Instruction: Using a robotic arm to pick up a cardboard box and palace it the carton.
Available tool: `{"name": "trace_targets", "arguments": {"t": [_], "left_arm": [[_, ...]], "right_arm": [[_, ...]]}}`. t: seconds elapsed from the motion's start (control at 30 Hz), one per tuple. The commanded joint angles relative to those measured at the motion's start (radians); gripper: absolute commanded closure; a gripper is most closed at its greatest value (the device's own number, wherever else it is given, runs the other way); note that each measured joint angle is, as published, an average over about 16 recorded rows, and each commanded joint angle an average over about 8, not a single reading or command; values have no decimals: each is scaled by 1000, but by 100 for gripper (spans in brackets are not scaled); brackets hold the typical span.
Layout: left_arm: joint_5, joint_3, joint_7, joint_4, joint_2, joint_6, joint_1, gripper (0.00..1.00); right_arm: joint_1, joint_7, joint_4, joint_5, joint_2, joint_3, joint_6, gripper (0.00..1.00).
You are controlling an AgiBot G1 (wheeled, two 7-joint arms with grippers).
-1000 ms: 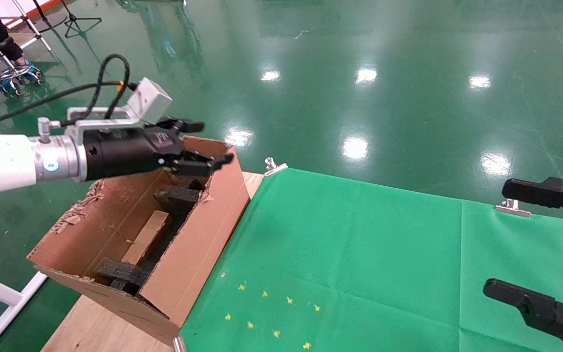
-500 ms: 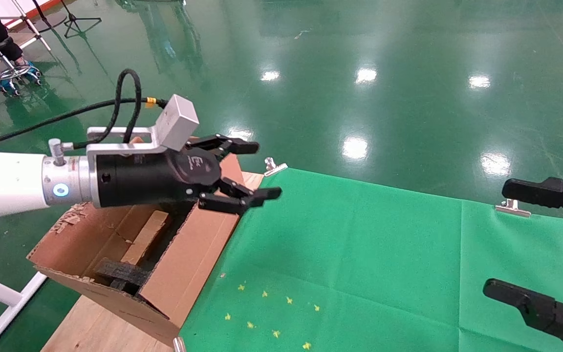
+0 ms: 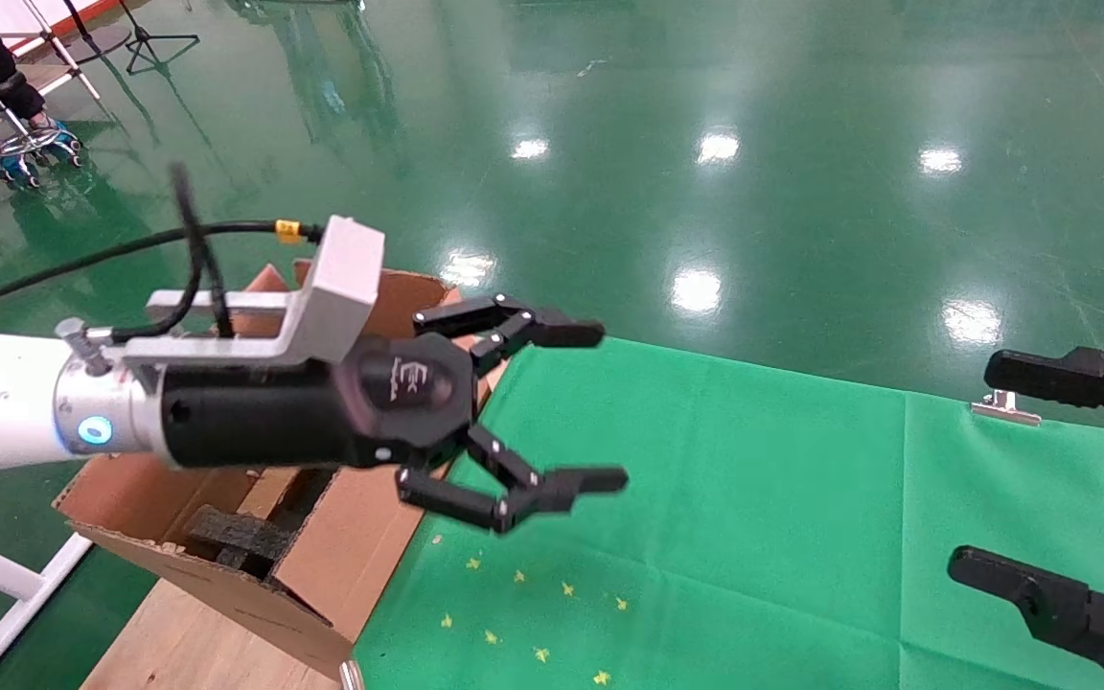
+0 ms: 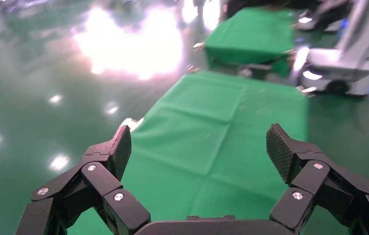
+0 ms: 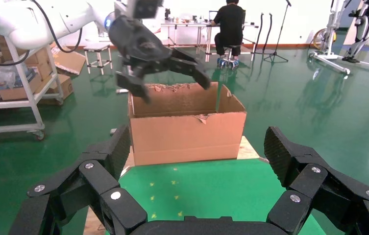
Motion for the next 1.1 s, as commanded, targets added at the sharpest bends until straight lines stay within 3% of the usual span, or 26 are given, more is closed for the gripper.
{"name": "trace_targets", "arguments": {"t": [0.03,0.4,1.1], "left_arm": [[-34,-7,20,-8,5,23,10,0],[-154,-31,82,-36,20,101,46,0],[-126,-26,70,-29,17,83,39,0]], "right_arm": [[0,0,0,0,0,0,0,0],[0,0,0,0,0,0,0,0],[0,0,0,0,0,0,0,0]]}}
